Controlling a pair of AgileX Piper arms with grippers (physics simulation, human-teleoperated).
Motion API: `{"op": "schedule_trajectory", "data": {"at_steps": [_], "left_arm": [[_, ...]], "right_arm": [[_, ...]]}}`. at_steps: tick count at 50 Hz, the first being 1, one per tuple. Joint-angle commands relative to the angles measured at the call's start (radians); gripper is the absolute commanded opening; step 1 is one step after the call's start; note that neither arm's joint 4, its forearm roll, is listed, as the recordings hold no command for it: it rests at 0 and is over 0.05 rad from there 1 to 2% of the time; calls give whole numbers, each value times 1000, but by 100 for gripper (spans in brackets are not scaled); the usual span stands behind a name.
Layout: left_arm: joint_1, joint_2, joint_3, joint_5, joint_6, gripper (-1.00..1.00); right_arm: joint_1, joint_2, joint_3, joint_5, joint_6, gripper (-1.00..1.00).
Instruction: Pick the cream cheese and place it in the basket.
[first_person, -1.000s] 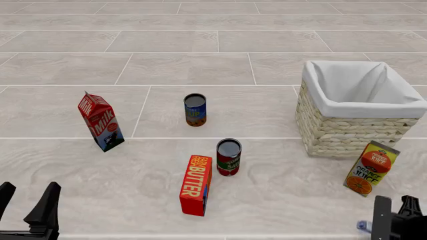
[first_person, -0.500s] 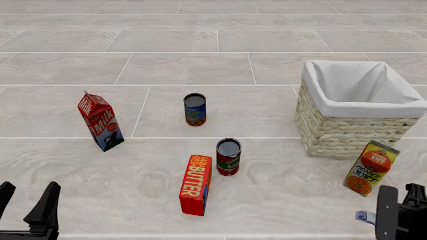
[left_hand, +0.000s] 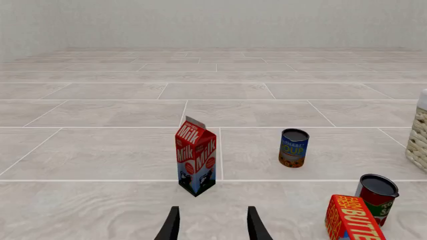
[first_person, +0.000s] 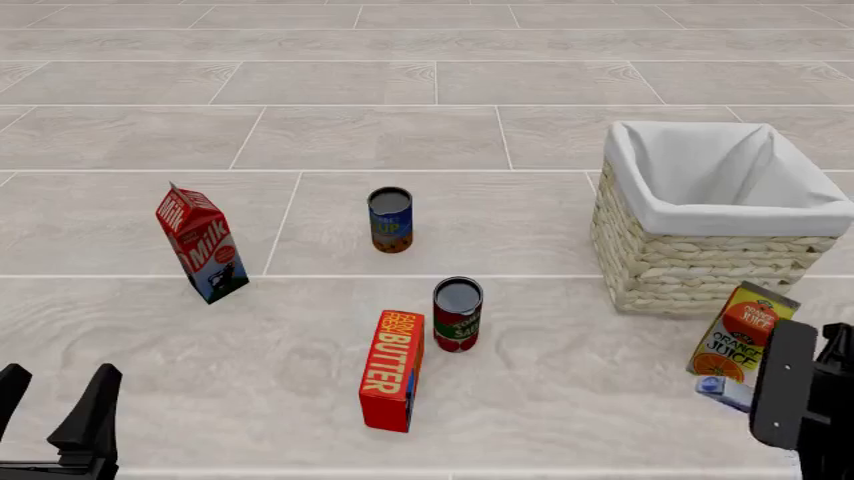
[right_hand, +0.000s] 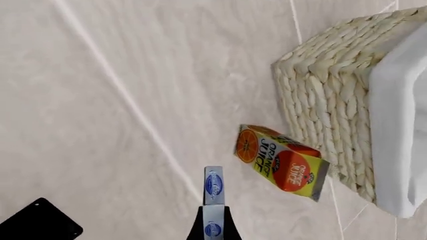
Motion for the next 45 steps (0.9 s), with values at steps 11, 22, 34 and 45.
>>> {"op": "schedule_trajectory", "data": {"at_steps": [11, 22, 34, 45], "left_arm": [[0, 0, 0, 0, 0, 100], [0, 0, 0, 0, 0, 100], [0, 0, 0, 0, 0, 100], [0, 0, 0, 0, 0, 100]], "right_arm": [[256, -3, -219, 68, 446, -100], [321, 1, -334, 53, 701, -100], [339, -36, -418, 17, 869, -100], [223, 14, -496, -65, 998, -100]]}}
